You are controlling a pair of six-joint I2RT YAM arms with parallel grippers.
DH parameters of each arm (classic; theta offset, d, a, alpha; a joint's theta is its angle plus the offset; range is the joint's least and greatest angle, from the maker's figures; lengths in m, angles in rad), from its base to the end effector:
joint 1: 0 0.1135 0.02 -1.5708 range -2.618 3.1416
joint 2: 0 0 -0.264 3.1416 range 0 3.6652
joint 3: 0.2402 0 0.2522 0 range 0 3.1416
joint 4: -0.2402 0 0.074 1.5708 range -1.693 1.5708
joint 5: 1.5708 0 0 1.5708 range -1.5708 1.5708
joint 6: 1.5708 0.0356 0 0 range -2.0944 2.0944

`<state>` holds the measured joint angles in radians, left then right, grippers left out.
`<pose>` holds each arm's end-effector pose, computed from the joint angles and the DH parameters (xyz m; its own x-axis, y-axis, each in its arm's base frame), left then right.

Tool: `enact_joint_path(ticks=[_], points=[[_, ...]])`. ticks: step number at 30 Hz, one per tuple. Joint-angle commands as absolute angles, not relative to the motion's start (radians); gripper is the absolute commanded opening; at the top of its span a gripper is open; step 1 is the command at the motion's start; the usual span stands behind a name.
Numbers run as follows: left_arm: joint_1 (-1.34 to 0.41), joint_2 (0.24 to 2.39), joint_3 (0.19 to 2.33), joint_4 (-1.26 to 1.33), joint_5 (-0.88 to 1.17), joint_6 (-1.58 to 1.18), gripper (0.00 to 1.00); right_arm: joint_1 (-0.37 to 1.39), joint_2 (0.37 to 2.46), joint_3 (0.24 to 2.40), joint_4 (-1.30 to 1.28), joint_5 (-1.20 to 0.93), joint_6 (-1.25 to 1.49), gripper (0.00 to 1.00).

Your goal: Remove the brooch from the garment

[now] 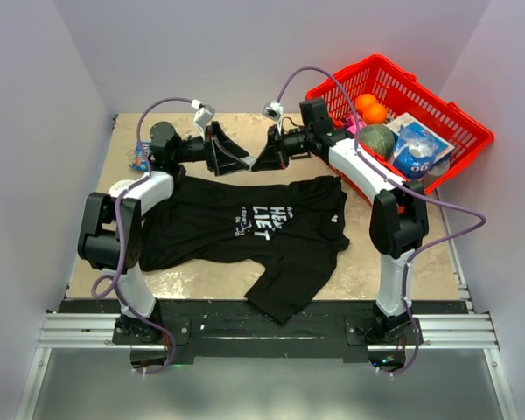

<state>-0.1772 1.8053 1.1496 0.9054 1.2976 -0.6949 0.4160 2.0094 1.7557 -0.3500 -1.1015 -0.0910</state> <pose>0.3809 -0.1030 0.2891 -0.4317 -0.0982 -0.8967 0.8978 0.0498 -0.4377 0.4065 0.2143 0.2980 -0.4395 -0.2391 -0.8658 -0.8980 0.0957 0.4294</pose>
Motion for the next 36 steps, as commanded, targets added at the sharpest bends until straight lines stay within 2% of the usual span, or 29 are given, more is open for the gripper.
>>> enact_joint_path(ticks=[1, 3, 7, 19, 23, 30, 36], points=[[-0.175, 1.747, 1.181, 0.696, 1.256, -0.471, 0.64, 0.411, 1.933, 1.744, -0.310, -1.117, -0.072, 0.00], [-0.179, 1.746, 1.183, 0.693, 1.270, -0.456, 0.61, 0.413, 1.928, 1.738, -0.308, -1.114, -0.069, 0.00], [-0.198, 1.743, 1.207, 0.493, 1.259, -0.298, 0.57, 0.413, 1.922, 1.733, -0.298, -1.112, -0.060, 0.00], [-0.213, 1.790, 1.252, 0.518, 1.230, -0.334, 0.48, 0.414, 1.927, 1.727, -0.287, -1.112, -0.046, 0.00], [-0.213, 1.804, 1.255, 0.528, 1.238, -0.348, 0.38, 0.414, 1.931, 1.732, -0.285, -1.111, -0.046, 0.00], [-0.215, 1.818, 1.256, 0.558, 1.288, -0.364, 0.43, 0.413, 1.945, 1.746, -0.285, -1.112, -0.041, 0.00], [-0.215, 1.824, 1.262, 0.520, 1.252, -0.341, 0.39, 0.413, 1.959, 1.756, -0.276, -1.117, -0.029, 0.00]])
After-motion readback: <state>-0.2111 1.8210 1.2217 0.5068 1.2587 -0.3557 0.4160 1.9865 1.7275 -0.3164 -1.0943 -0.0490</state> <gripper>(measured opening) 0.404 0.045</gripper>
